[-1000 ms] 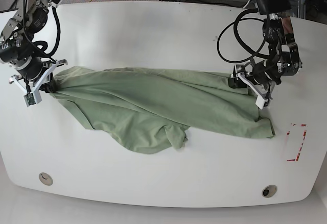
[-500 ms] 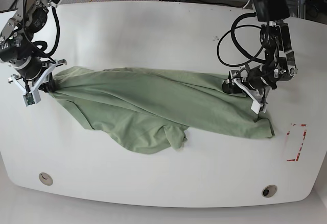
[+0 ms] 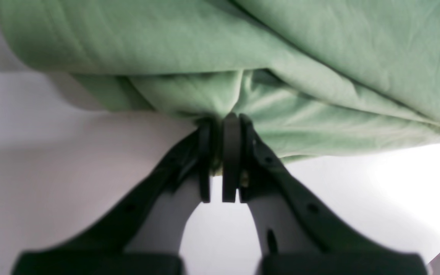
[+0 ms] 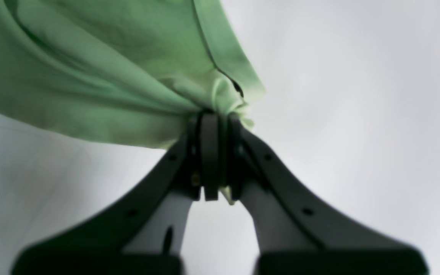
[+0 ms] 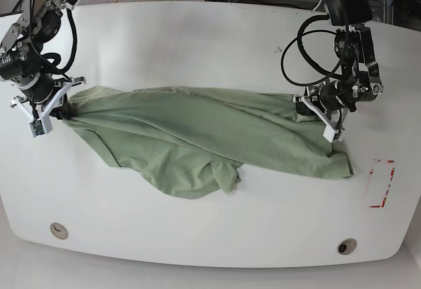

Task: Layout the t-shirt on the table in an organized manner, then fold the t-shirt properly
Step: 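Regrasp the shirt edge with the left gripper near its hem, then lift the shirt high with both grippers and stretch it apart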

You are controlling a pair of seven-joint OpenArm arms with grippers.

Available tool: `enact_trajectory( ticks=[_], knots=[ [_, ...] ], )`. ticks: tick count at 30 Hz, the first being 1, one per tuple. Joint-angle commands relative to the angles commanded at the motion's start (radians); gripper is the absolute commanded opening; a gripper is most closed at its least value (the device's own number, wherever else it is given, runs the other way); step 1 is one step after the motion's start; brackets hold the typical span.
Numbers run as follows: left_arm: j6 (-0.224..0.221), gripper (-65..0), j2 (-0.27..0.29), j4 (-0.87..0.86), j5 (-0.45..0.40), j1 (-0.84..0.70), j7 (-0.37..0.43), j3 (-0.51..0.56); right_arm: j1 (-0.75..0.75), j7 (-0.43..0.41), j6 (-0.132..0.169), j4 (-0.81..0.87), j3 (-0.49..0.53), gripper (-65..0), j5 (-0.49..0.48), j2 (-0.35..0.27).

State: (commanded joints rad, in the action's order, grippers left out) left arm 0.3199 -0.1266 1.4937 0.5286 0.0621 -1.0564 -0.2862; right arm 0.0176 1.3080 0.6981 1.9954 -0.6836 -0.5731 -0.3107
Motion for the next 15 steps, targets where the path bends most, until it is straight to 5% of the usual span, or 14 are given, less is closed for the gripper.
enact_trajectory(
  ticks=[9,15],
  knots=[
    [0.003,-65.0,0.000,0.184,0.000,-0.005,-0.057,-0.005,-0.002,0.000,0.000,0.000,0.000,-65.0,0.000,0.000],
    [0.058,-65.0,0.000,0.307,-0.002,0.000,-0.103,-0.008,-0.003,0.000,0.000,0.000,0.000,-65.0,0.000,0.000]
  ],
)
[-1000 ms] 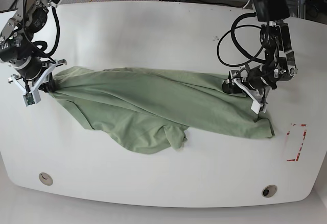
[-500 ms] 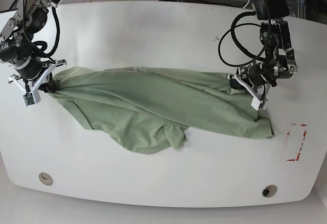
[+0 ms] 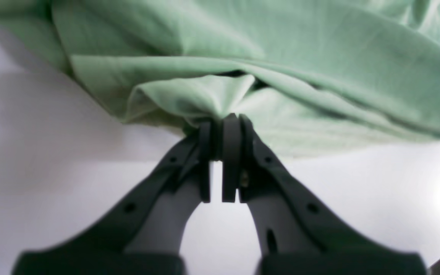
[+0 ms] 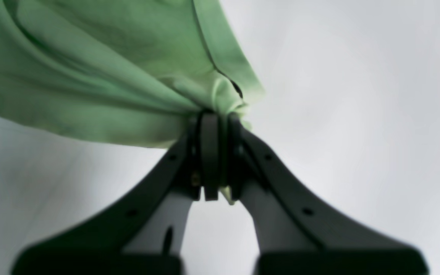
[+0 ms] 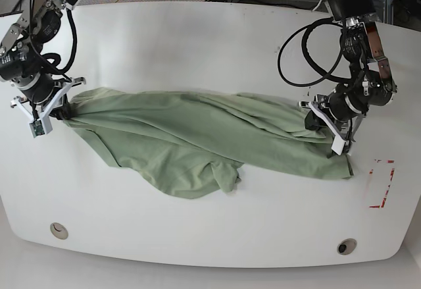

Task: Layout the t-shirt on the table in an organized manner, then fold the t-shirt properly
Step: 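Lift the shirt high with both grippers and stretch it apart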

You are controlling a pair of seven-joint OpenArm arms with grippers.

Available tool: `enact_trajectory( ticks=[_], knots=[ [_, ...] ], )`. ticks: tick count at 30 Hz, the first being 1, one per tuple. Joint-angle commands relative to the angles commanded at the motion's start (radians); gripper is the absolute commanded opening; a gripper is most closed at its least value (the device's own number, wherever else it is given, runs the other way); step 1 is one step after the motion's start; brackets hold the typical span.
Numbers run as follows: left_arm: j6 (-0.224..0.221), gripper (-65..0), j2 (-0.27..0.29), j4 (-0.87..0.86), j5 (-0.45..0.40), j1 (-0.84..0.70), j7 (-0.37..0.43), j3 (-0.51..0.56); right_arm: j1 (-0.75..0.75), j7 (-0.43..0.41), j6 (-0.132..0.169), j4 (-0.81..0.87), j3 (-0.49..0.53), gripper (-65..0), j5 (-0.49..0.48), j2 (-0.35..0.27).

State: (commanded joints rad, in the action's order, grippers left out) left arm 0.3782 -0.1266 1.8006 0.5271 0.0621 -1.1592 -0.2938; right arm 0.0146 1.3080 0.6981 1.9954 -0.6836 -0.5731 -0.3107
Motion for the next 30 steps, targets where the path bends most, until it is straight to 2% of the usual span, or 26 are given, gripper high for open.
enact_trajectory(
  ticks=[9,14,18,22,30],
  knots=[
    [0.048,-65.0,-0.005,0.089,0.000,0.038,-0.012,-0.086,-0.005,0.000,0.000,0.000,-0.005,-65.0,0.000,0.000],
    [0.052,-65.0,-0.046,0.101,0.000,0.100,-0.012,-0.109,-0.028,0.000,0.000,0.000,-0.005,-65.0,0.000,-0.005],
    [0.060,-65.0,-0.084,0.097,0.000,0.190,-0.012,-0.110,-0.092,0.000,0.000,-0.003,0.000,-65.0,0.005,-0.006],
    [0.066,-65.0,-0.091,0.095,-0.006,0.292,-0.012,-0.110,-0.158,0.000,0.000,-0.006,0.003,-65.0,0.006,-0.011],
    [0.066,-65.0,-0.107,0.048,-0.028,0.520,-0.046,-0.103,-0.336,0.011,0.000,-0.081,0.058,-65.0,0.008,-0.084]
  ],
)
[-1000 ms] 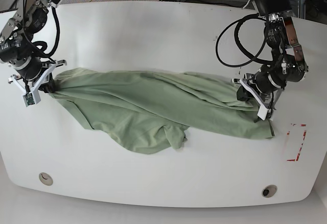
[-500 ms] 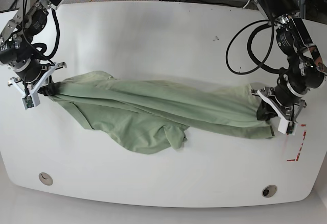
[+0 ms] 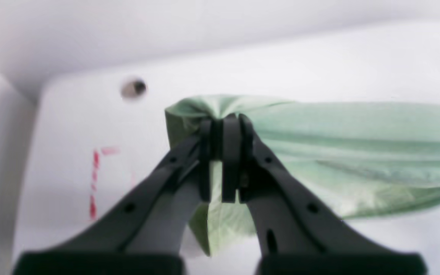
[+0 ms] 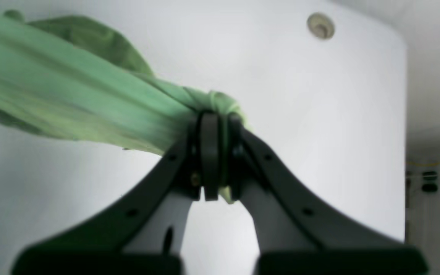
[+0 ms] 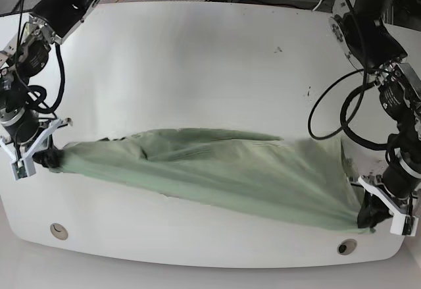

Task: Layout the t-shirt on the table in an organized manner, then fold the t-shirt properly
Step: 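Lift the shirt high with both grippers and stretch it apart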

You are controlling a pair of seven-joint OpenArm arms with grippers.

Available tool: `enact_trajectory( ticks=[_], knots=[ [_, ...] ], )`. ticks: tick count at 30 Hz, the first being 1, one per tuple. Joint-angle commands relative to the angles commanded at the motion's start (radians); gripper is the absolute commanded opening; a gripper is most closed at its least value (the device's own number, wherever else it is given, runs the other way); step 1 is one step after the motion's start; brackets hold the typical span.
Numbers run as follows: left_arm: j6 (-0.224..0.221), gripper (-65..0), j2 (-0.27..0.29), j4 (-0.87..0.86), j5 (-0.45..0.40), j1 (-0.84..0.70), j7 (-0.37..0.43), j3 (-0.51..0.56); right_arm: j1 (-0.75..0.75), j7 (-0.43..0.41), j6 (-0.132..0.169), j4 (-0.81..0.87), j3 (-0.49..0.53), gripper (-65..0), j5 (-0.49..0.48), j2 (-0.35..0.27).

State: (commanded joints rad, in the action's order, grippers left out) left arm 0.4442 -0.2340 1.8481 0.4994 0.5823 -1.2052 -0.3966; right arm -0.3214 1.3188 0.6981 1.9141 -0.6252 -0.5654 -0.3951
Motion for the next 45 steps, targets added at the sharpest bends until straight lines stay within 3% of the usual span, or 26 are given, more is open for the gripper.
enact_trajectory(
  ticks=[6,12,21,30,36,45],
  knots=[
    [0.000,-65.0,0.002,-0.061,-0.006,0.210,-0.048,0.000,-0.172,0.000,0.000,-0.118,0.017,-65.0,0.000,-0.058],
    [0.000,-65.0,0.002,-0.152,-0.015,0.407,-0.071,0.003,-0.368,-0.002,0.000,-0.232,0.124,-65.0,0.000,-0.127],
    [0.000,-65.0,0.000,-0.239,-0.029,0.638,-0.071,0.069,-0.651,-0.003,0.000,-0.353,0.239,-65.0,0.000,-0.144],
    [0.000,-65.0,0.000,-0.295,-0.035,0.727,-0.071,0.083,-0.822,-0.005,0.000,-0.384,0.302,-65.0,0.000,-0.150],
    [0.000,-65.0,0.000,-0.390,-0.032,0.727,-0.068,0.083,-0.974,-0.014,0.000,-0.450,0.414,-65.0,0.000,-0.152],
    [0.000,-65.0,0.000,-0.443,-0.031,0.727,-0.072,0.083,-0.984,-0.025,0.000,-0.489,0.437,-65.0,-0.002,-0.158]
  ],
)
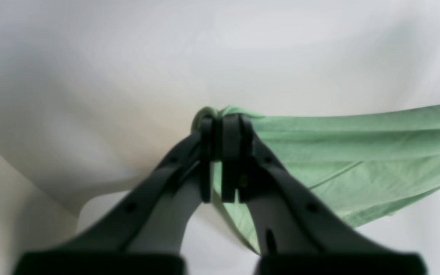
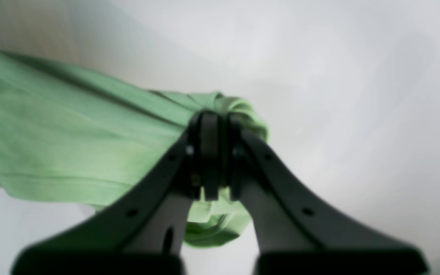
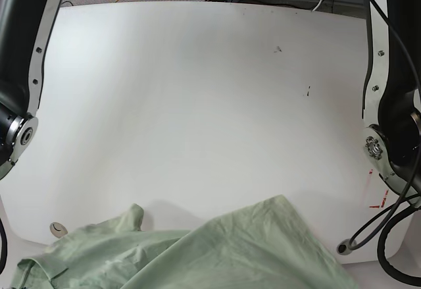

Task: Layout the t-shirt on the table in an organized manner, then fold the t-shirt properly
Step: 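Lift the shirt high with both grippers and stretch it apart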

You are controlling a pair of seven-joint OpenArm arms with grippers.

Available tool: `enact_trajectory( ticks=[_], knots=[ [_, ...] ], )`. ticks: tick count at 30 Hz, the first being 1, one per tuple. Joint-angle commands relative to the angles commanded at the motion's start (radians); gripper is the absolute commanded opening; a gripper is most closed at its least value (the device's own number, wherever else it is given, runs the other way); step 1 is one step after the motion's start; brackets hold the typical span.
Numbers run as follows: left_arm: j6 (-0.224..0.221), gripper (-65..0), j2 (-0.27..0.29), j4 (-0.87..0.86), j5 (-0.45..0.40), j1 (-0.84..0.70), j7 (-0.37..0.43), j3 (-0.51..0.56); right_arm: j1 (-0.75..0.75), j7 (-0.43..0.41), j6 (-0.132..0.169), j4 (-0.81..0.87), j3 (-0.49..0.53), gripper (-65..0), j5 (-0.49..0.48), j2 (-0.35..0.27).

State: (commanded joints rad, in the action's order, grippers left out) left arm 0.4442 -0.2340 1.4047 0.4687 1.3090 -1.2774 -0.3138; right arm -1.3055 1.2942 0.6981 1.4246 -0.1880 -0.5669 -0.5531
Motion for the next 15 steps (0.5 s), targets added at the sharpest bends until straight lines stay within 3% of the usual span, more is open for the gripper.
enact_trajectory(
  ticks=[6,11,15],
  knots=[
    [0.011,-65.0,0.000,0.002,0.000,0.000,-0.071,-0.005,0.025,0.028,0.000,0.018,-0.018,-65.0,-0.006,-0.035],
    [0.080,-65.0,-0.003,0.015,0.005,0.000,-0.087,-0.006,0.214,0.028,0.000,0.112,-0.094,-65.0,-0.008,-0.044],
    [0.101,-65.0,-0.012,0.124,0.000,-0.018,-0.119,-0.038,0.363,0.035,0.000,0.189,-0.147,-65.0,-0.008,-0.046]
  ],
)
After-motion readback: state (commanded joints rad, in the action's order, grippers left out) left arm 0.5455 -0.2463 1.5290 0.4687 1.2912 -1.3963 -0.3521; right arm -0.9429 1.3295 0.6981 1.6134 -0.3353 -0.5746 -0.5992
